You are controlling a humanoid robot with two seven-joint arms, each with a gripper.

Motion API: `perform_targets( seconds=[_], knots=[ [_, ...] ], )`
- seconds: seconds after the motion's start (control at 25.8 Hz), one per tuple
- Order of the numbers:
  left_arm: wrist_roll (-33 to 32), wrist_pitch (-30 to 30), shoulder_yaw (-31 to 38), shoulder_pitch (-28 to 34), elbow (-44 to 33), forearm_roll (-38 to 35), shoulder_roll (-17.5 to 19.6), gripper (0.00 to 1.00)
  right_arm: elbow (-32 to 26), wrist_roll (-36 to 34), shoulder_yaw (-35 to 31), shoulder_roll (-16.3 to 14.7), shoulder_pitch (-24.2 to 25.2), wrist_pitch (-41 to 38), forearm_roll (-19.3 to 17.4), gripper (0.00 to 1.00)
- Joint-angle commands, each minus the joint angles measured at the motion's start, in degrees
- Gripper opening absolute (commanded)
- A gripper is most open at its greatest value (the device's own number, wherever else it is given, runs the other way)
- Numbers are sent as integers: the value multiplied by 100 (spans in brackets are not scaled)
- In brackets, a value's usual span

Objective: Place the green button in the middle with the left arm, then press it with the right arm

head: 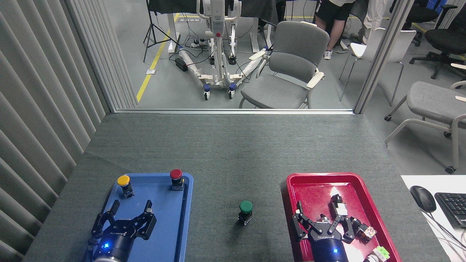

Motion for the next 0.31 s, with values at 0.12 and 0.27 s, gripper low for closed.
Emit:
perform_targets(
  seconds=[0.12,0.27],
  knots=[
    [-22,-55,-46,-322,411,-1,-34,100,-83,140,-1,-125,36,-268,265,100],
    [-40,-37,-46,-357,411,-19,28,100,-91,140,-1,-90,53,-250,274,100]
  ],
)
